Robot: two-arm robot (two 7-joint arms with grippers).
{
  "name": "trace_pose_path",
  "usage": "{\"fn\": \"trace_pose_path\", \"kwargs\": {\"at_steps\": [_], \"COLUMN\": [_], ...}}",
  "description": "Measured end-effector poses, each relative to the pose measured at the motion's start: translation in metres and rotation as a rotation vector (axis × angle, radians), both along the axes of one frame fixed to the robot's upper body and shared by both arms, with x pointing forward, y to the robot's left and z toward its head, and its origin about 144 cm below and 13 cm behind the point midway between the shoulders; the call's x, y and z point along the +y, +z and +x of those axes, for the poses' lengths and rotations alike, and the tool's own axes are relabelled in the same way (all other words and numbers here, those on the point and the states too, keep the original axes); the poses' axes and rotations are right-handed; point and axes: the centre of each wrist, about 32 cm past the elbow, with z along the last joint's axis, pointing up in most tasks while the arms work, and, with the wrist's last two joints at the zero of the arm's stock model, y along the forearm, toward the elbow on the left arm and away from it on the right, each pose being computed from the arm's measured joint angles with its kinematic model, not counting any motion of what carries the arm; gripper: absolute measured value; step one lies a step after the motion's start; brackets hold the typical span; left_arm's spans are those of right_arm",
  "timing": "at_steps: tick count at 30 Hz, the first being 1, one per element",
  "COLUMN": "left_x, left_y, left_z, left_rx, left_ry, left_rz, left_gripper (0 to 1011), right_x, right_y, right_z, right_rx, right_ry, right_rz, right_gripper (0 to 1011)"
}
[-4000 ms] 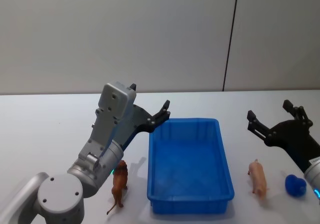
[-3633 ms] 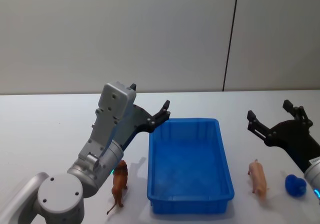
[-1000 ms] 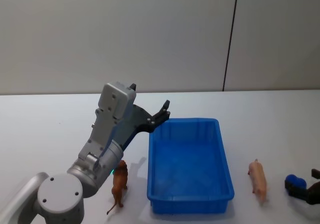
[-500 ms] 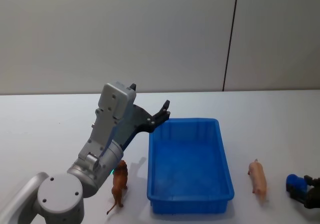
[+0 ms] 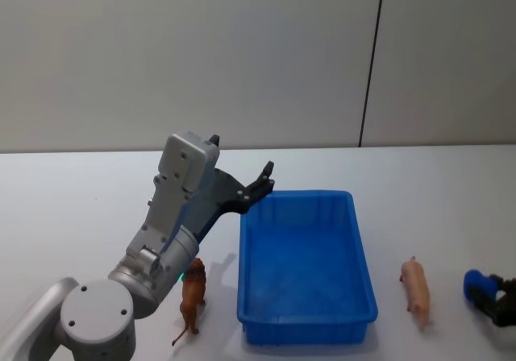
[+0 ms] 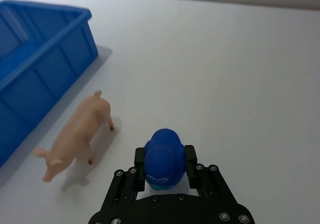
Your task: Pick up the two dolls from the table and place them into the box.
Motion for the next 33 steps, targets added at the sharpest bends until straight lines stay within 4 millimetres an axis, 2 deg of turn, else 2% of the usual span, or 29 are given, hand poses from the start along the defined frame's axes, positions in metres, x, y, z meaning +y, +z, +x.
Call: {"fn": "trace_pose_path", "kwargs": {"at_steps": [17, 25, 33], "left_x": [0.000, 0.000, 0.000], "left_y": [0.000, 0.000, 0.000], "left_z": [0.000, 0.000, 0.000], "left_rx": [0.000, 0.000, 0.000], "left_ry": [0.000, 0.000, 0.000], "left_rz": [0.000, 0.000, 0.000], "left_gripper": [1001, 1001, 1001], "right_x": [0.006, 0.022, 0.041], "right_y": [0.034, 0.048, 0.052], "right_z": [0.018, 0.033, 0.045], "right_rx": [-0.193, -0.250, -0.257], "right_ry": [0.039, 0.139, 0.238], "right_rz": [0.060, 0.093, 0.108], "right_gripper": [358, 302, 257]}}
